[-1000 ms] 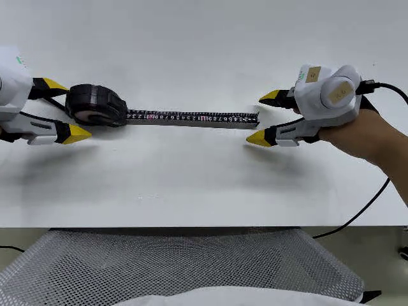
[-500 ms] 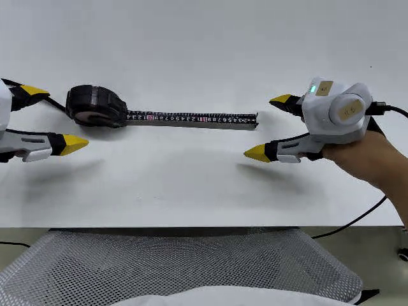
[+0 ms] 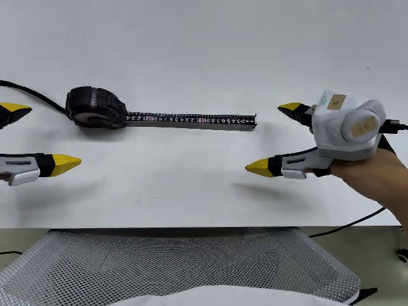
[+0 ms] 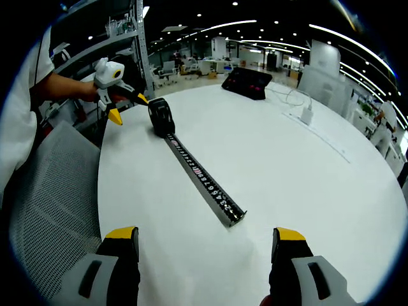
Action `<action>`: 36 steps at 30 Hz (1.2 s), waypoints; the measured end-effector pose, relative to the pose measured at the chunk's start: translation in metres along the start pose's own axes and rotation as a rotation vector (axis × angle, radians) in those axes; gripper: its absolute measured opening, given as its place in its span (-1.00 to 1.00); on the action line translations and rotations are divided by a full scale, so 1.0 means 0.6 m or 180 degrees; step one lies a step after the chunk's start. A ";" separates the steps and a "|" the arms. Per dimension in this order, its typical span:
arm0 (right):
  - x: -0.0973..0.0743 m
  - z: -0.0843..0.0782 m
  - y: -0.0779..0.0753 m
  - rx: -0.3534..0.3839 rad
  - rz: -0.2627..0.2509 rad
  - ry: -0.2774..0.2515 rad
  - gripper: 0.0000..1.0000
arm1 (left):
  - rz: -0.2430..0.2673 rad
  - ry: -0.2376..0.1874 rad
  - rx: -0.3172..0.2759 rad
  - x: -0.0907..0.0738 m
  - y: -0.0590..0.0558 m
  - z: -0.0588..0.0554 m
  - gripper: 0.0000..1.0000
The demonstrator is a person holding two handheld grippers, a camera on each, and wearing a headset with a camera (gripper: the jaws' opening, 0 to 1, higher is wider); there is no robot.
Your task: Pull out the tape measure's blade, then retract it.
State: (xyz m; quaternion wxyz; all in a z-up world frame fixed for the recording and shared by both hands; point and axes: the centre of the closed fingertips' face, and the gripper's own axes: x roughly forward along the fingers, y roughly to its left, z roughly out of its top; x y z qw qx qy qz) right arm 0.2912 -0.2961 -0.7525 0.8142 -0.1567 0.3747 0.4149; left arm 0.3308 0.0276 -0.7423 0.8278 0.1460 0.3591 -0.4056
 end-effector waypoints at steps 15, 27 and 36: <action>-0.025 -0.006 0.021 0.0121 -0.0110 -0.0063 0.95 | 0.0057 -0.0026 -0.0103 -0.026 -0.018 -0.022 0.74; -0.048 -0.028 0.035 0.0197 -0.0129 -0.0042 0.98 | 0.0096 -0.0080 -0.0149 -0.050 -0.030 -0.037 0.82; -0.056 -0.039 0.040 0.0229 -0.0180 -0.0036 0.98 | 0.0090 -0.0101 -0.0172 -0.054 -0.033 -0.039 0.83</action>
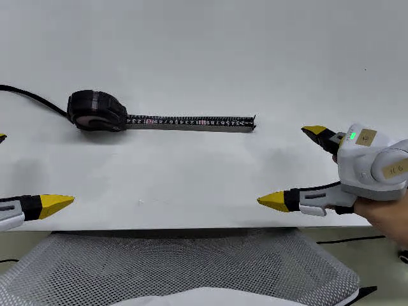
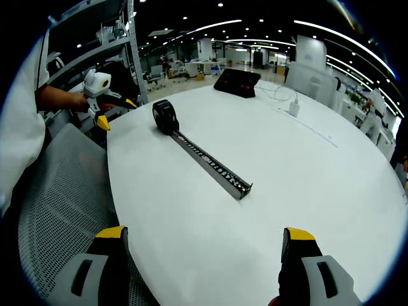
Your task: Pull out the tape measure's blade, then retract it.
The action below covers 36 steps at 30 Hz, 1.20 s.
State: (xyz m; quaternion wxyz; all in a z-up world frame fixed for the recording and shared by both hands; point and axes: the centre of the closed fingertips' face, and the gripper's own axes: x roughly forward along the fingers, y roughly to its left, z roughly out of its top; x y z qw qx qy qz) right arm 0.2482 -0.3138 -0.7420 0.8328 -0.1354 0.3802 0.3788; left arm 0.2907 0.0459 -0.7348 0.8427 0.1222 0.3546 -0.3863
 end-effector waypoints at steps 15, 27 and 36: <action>-0.005 -0.005 -0.001 0.0016 -0.0026 0.0038 0.98 | 0.0003 -0.0036 -0.0023 0.000 -0.002 0.002 0.80; -0.006 -0.005 0.004 0.0028 -0.0017 0.0045 0.98 | -0.0006 -0.0035 -0.0030 -0.001 -0.004 0.003 0.80; -0.006 -0.008 0.004 0.0034 -0.0005 0.0050 0.98 | -0.0004 -0.0021 -0.0056 0.000 -0.006 0.005 0.78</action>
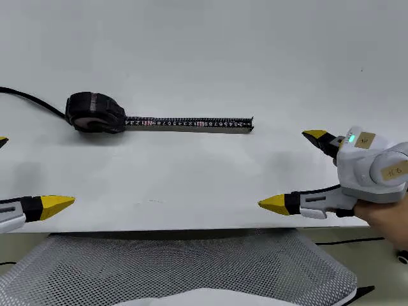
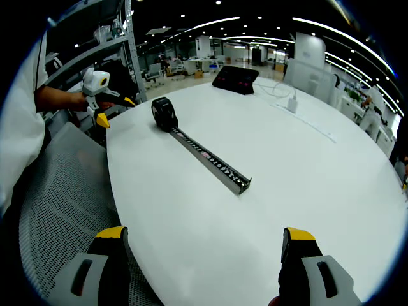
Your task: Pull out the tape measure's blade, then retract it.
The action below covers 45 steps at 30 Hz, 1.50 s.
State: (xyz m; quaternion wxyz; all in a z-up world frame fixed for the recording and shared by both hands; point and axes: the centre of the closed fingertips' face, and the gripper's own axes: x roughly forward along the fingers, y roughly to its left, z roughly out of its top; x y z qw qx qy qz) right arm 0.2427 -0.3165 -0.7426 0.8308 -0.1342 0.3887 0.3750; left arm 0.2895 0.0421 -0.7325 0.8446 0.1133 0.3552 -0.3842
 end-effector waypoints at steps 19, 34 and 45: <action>0.000 -0.002 -0.001 0.0017 -0.0003 0.0002 0.98 | -0.0001 -0.0022 -0.0068 0.016 -0.010 0.012 0.78; 0.006 0.011 -0.002 0.0009 0.0023 -0.0037 0.98 | 0.0030 -0.0108 -0.0132 0.043 -0.023 0.032 0.74; 0.011 0.010 -0.003 0.0011 0.0038 -0.0049 0.98 | 0.0035 -0.0139 -0.0218 0.073 -0.031 0.045 0.72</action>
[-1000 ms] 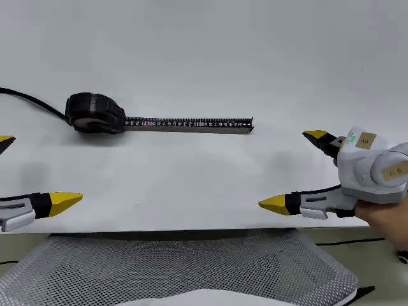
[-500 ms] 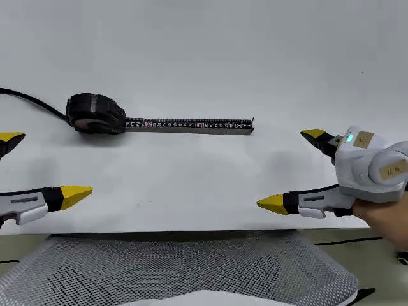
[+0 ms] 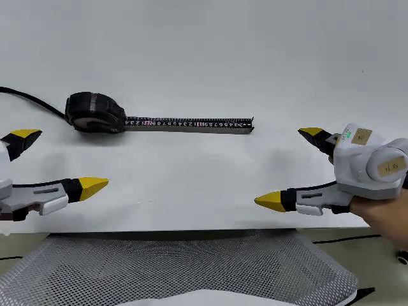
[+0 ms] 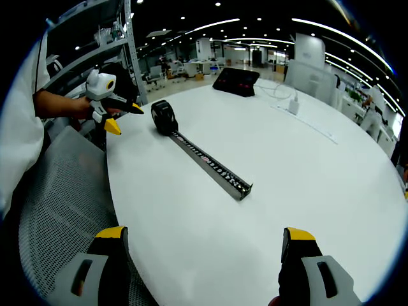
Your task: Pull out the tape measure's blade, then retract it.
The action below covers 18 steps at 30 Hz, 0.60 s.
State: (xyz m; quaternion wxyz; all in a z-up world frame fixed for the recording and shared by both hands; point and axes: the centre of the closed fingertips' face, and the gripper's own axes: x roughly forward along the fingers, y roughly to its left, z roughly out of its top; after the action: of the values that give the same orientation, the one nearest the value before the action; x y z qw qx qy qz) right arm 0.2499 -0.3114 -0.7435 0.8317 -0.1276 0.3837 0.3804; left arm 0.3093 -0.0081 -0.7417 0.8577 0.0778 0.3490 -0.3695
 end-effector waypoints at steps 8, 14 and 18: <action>-0.003 -0.003 -0.001 0.0022 -0.0010 0.0006 0.98 | -0.0039 -0.0038 -0.0026 0.023 -0.006 0.011 0.72; -0.003 -0.004 -0.002 0.0029 -0.0017 0.0000 0.98 | -0.0056 -0.0071 -0.0013 0.035 -0.007 0.024 0.72; -0.002 -0.004 -0.002 0.0034 -0.0017 0.0002 0.98 | -0.0070 -0.0095 0.0001 0.040 -0.006 0.033 0.71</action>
State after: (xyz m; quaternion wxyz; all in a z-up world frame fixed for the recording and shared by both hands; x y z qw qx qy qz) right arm 0.2490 -0.3144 -0.7443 0.8333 -0.1243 0.3857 0.3760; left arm 0.3291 -0.0325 -0.7424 0.8586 0.0685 0.3370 -0.3801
